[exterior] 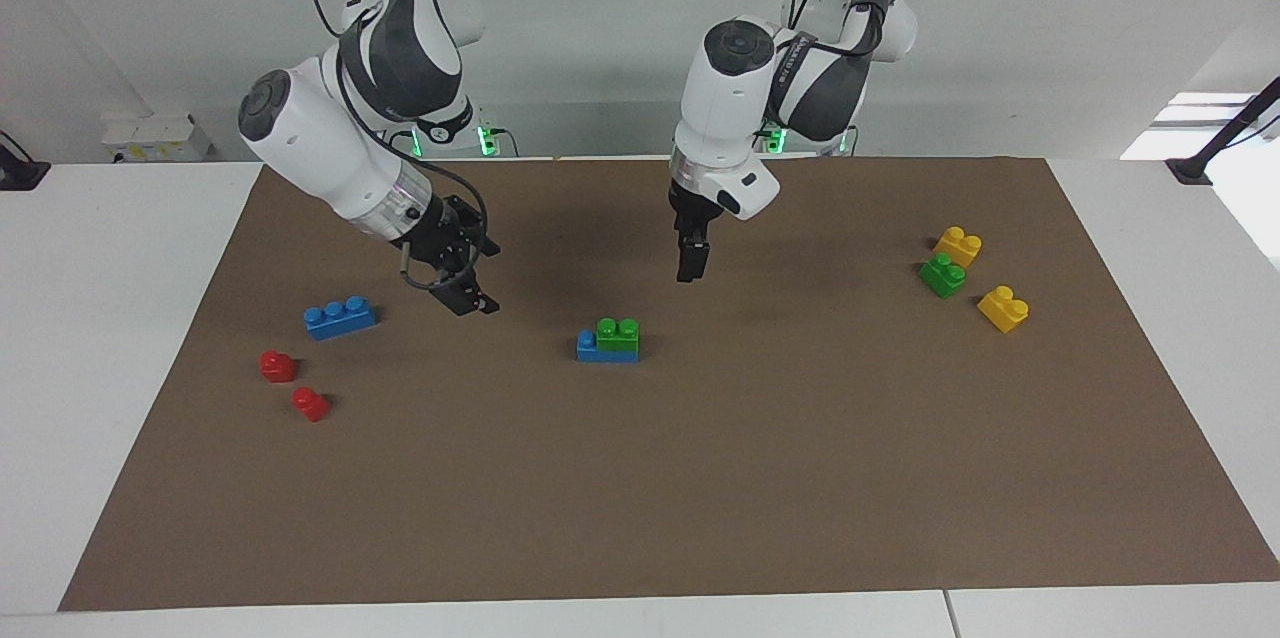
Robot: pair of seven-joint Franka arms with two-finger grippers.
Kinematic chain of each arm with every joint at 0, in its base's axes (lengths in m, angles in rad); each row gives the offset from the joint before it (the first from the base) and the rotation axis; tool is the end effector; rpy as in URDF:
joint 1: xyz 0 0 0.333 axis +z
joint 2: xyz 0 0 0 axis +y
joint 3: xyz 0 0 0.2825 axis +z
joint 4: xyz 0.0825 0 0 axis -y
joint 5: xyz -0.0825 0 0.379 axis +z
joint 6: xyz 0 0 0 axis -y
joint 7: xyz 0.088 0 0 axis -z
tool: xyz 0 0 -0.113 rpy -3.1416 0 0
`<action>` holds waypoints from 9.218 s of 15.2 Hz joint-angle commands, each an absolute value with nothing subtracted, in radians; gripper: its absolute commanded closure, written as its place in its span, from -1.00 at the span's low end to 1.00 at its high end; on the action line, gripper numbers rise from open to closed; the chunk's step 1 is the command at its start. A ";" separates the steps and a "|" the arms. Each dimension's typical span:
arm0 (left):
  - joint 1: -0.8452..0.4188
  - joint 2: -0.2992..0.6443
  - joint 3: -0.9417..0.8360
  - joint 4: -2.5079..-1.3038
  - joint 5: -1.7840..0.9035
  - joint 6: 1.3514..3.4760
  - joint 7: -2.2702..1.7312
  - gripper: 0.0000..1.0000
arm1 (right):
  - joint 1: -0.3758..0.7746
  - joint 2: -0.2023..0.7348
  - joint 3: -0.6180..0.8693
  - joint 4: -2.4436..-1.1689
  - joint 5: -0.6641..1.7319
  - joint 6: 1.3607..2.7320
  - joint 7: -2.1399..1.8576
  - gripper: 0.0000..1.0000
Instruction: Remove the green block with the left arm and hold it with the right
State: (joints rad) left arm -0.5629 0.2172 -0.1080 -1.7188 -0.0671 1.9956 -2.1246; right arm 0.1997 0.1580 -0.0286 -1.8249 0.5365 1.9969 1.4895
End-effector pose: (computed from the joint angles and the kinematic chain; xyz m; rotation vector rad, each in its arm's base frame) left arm 0.4847 -0.3857 0.4262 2.2607 2.0699 -0.1126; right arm 0.5849 0.1362 0.4195 -1.9828 1.9239 0.4906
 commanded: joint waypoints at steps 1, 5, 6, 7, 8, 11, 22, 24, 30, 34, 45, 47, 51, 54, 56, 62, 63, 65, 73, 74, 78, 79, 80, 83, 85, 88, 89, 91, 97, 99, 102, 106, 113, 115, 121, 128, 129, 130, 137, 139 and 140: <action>-0.597 0.261 -0.092 -1.689 -0.075 2.014 -2.174 -1.00 | 0.212 0.170 -0.031 -1.853 0.580 2.043 1.511 -0.90; -0.604 0.385 -0.091 -1.559 -0.057 1.997 -2.206 -1.00 | 0.261 0.192 -0.031 -1.901 0.604 2.146 1.526 -0.88; -0.606 0.415 -0.091 -1.531 -0.048 1.999 -2.224 -1.00 | 0.271 0.198 -0.031 -1.908 0.618 2.169 1.526 -0.88; -0.606 0.437 -0.091 -1.522 -0.034 2.008 -2.244 -1.00 | 0.288 0.202 -0.031 -1.920 0.621 2.196 1.526 -0.88; -0.607 0.445 -0.091 -1.520 -0.028 2.014 -2.256 -1.00 | 0.314 0.206 -0.031 -1.942 0.621 2.230 1.526 -0.88; -0.620 0.483 -0.086 -1.516 -0.025 2.055 -2.270 -1.00 | 0.331 0.206 -0.031 -1.979 0.646 2.292 1.526 -0.87; -0.638 0.512 -0.081 -1.500 0.005 2.138 -2.332 -1.00 | 0.393 0.302 -0.029 -1.980 0.667 2.427 1.525 -0.87; -0.638 0.523 -0.081 -1.500 0.014 2.144 -2.333 -1.00 | 0.412 0.320 -0.029 -1.980 0.669 2.444 1.525 -0.87; -0.638 0.525 -0.081 -1.512 0.020 2.161 -2.333 -1.00 | 0.429 0.356 -0.029 -1.980 0.676 2.510 1.523 -0.87; -0.641 0.535 -0.081 -1.532 0.032 2.183 -2.336 -1.00 | 0.431 0.359 -0.029 -1.982 0.677 2.514 1.523 -0.85; -0.653 0.529 -0.081 -1.572 0.032 2.217 -2.355 -1.00 | 0.433 0.365 -0.029 -1.996 0.698 2.559 1.525 -0.10; -0.653 0.529 -0.081 -1.572 0.034 2.217 -2.355 -1.00 | 0.433 0.365 -0.029 -1.996 0.698 2.559 1.519 0.28; -0.655 0.529 -0.081 -1.572 0.034 2.217 -2.355 -1.00 | 0.439 0.361 -0.029 -2.017 0.698 2.565 1.450 1.00; -0.655 0.529 -0.081 -1.572 0.032 2.221 -2.361 -1.00 | 0.443 0.360 -0.029 -2.020 0.712 2.568 1.414 1.00; -0.653 0.529 -0.081 -1.572 0.032 2.232 -2.367 -1.00 | 0.445 0.360 -0.029 -2.028 0.758 2.600 1.399 1.00; -0.655 0.528 -0.081 -1.575 0.102 2.232 -2.416 0.30 | 0.471 0.360 -0.029 -2.039 0.764 2.631 1.387 1.00; -0.655 0.528 -0.081 -1.575 0.115 2.232 -2.416 0.64 | 0.471 0.360 -0.029 -2.039 0.762 2.629 1.385 1.00; -0.657 0.528 -0.081 -1.574 0.115 2.230 -2.415 0.97 | 0.471 0.360 -0.029 -2.040 0.762 2.629 1.385 1.00; -0.644 0.476 -0.084 -1.575 0.114 2.165 -2.407 1.00 | 0.468 0.360 -0.029 -2.048 0.764 2.632 1.368 1.00; -0.643 0.456 -0.084 -1.580 0.114 2.145 -2.396 1.00 | 0.466 0.360 -0.029 -2.048 0.764 2.632 1.368 1.00; -0.606 0.329 -0.084 -1.661 0.114 2.112 -2.344 1.00 | 0.465 0.360 -0.029 -2.048 0.764 2.632 1.367 1.00; -0.583 0.305 -0.086 -1.678 0.112 2.096 -2.312 1.00 | 0.465 0.360 -0.029 -2.048 0.762 2.632 1.367 1.00; -0.568 0.293 -0.087 -1.683 0.112 2.068 -2.269 1.00 | 0.463 0.360 -0.029 -2.046 0.762 2.629 1.367 1.00; -0.496 0.272 -0.087 -1.704 0.103 2.020 -2.133 1.00 | 0.459 0.351 -0.031 -2.033 0.762 2.614 1.368 1.00; -0.453 0.259 -0.089 -1.739 0.100 2.025 -2.054 1.00 | 0.450 0.327 -0.035 -2.023 0.753 2.585 1.365 1.00; -0.384 0.241 -0.089 -1.793 0.097 2.037 -1.907 1.00 | 0.370 0.270 -0.040 -1.993 0.732 2.463 1.295 1.00; -0.353 0.236 -0.089 -1.805 0.083 2.042 -1.855 1.00 | 0.332 0.249 -0.040 -1.993 0.732 2.426 1.242 1.00; -0.290 0.235 -0.089 -1.818 0.058 2.046 -1.716 1.00 | 0.246 0.232 -0.040 -1.961 0.720 2.312 1.166 1.00; -0.121 0.222 -0.089 -1.864 0.026 2.083 -1.402 1.00 | -0.007 0.230 -0.041 -1.924 0.666 2.119 0.965 1.00; -0.071 0.215 -0.089 -1.890 0.026 2.111 -1.310 1.00 | -0.073 0.250 -0.040 -1.884 0.605 2.045 0.916 1.00; 0.001 0.206 -0.089 -1.936 0.023 2.164 -1.154 1.00 | -0.141 0.282 -0.040 -1.855 0.589 1.993 0.856 1.00; 0.096 0.213 -0.089 -1.962 0.011 2.212 -0.941 1.00 | -0.170 0.360 -0.040 -1.792 0.575 1.974 0.824 1.00; 0.175 0.261 -0.089 -1.976 0.011 2.292 -0.776 1.00 | -0.167 0.417 -0.040 -1.789 0.577 2.060 0.824 1.00; 0.175 0.288 -0.087 -1.977 0.011 2.333 -0.749 1.00 | -0.172 0.417 -0.040 -1.810 0.577 2.083 0.822 1.00; 0.178 0.316 -0.087 -1.977 0.011 2.358 -0.715 1.00 | -0.183 0.417 -0.040 -1.821 0.577 2.088 0.822 1.00; 0.212 0.322 -0.087 -2.019 0.011 2.425 -0.669 1.00 | -0.179 0.417 -0.043 -1.824 0.572 2.103 0.827 0.65; 0.212 0.324 -0.087 -2.020 0.011 2.428 -0.669 1.00 | -0.178 0.417 -0.043 -1.824 0.572 2.108 0.825 0.11; 0.212 0.324 -0.087 -2.020 0.011 2.434 -0.669 1.00 | -0.178 0.417 -0.043 -1.824 0.572 2.108 0.827 -0.22; 0.199 0.328 -0.086 -2.019 0.011 2.459 -0.667 0.48 | -0.175 0.388 -0.043 -1.822 0.560 2.085 0.830 -0.62; 0.195 0.328 -0.087 -2.014 0.011 2.454 -0.669 -0.99 | -0.170 0.367 -0.041 -1.818 0.490 2.077 0.831 -0.73; 0.195 0.328 -0.087 -2.011 0.011 2.448 -0.667 -1.00 | -0.166 0.354 -0.041 -1.813 0.477 2.068 0.834 -0.86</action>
State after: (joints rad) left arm 0.1930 0.3266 -0.0844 -1.9910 0.0190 2.4154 -0.6877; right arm -0.1642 0.3977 -0.0502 -1.8061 0.5266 2.0859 0.8359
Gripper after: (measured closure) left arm 0.546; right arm 0.141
